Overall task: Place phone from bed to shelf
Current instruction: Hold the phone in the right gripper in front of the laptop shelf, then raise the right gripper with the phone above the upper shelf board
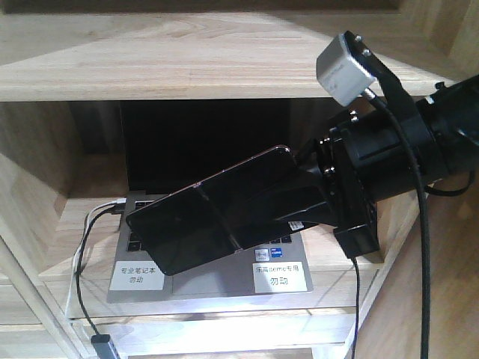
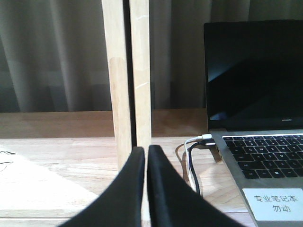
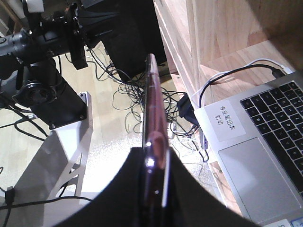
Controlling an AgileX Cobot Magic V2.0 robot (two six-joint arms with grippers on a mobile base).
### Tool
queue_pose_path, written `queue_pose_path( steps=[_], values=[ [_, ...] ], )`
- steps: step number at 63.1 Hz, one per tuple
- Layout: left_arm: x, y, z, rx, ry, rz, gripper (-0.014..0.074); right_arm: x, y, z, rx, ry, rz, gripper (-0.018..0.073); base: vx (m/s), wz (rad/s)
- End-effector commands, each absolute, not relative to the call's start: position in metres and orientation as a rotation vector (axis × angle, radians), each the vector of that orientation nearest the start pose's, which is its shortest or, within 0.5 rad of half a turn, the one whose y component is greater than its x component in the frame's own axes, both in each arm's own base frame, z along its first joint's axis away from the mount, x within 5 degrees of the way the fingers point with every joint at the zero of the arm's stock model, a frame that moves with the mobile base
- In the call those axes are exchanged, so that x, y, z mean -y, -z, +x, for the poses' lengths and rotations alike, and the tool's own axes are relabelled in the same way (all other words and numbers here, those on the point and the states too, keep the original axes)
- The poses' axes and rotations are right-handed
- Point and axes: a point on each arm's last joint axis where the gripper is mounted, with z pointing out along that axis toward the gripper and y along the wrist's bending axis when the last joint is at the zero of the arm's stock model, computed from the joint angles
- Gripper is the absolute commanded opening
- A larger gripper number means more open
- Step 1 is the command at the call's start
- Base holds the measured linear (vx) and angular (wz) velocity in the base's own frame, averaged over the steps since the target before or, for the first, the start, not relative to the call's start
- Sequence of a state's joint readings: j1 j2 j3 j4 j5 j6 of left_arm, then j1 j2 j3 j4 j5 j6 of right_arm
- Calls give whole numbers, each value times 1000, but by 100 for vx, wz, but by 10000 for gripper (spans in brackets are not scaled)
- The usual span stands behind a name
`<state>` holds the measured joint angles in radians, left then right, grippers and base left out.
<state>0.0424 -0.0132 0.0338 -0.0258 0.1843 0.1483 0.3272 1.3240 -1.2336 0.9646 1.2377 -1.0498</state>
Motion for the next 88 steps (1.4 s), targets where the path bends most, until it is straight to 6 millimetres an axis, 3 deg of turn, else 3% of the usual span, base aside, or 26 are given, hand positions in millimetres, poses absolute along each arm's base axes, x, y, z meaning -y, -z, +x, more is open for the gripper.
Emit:
queue_pose_path(
  steps=[1,28,47,64,78,88],
  values=[
    [-2,-200,55,-1581,-112,58,1,-147,-405,198,-1806,-1089,-1284,-2,0,0],
    [-2,-200,55,-1581,-112,58,1,-136,-447,184,-1679,-956,-1018,-2,0,0],
    [-2,-200,55,-1581,-112,58,1,-130,-516,184,-1459,-861,-898,-2,0,0],
    [-2,-200,55,-1581,-112,58,1,-154,-538,224,-1383,-970,-864,-2,0,0],
    [-2,-200,55,-1581,-112,58,1,-204,-530,273,-1369,-1013,-848,-2,0,0],
    [-2,-200,55,-1581,-112,58,1,-227,-515,306,-1383,-1018,-812,-2,0,0]
  ],
)
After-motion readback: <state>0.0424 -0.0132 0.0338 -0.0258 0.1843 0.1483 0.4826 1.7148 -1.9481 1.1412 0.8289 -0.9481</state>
